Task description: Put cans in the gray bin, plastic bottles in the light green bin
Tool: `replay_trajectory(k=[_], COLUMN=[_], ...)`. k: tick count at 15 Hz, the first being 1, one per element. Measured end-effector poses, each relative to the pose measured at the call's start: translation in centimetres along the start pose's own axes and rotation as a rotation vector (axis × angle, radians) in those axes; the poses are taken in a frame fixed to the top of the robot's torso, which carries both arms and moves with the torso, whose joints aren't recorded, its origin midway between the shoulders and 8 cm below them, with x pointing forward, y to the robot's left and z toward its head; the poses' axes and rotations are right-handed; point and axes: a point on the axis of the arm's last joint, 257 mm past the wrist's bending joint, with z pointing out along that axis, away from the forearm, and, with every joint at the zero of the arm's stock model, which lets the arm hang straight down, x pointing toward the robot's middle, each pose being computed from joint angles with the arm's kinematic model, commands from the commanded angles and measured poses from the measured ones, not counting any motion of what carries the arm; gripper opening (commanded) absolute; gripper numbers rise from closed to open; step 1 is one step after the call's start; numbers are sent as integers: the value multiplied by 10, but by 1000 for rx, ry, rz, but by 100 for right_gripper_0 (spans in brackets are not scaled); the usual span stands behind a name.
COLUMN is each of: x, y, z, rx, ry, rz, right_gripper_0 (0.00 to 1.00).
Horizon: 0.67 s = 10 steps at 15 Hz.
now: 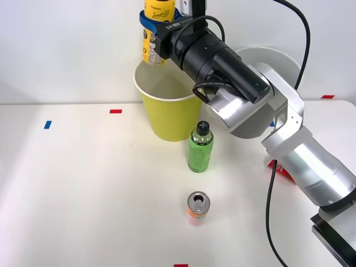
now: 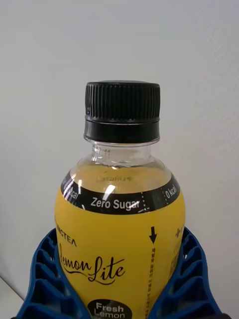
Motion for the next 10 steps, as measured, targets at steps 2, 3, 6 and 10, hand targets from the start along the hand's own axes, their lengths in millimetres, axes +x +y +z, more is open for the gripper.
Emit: replay_trajectory(k=[2,3,6,10], x=[0,0,1,5], y=[-2,-5,-8,-10], z=[-1,-1,-2,-5], rx=[5,8,11,9], ry=[0,1,5,18], rz=[-33,-49,-56,-68], right_gripper_0=[100,100,100,100])
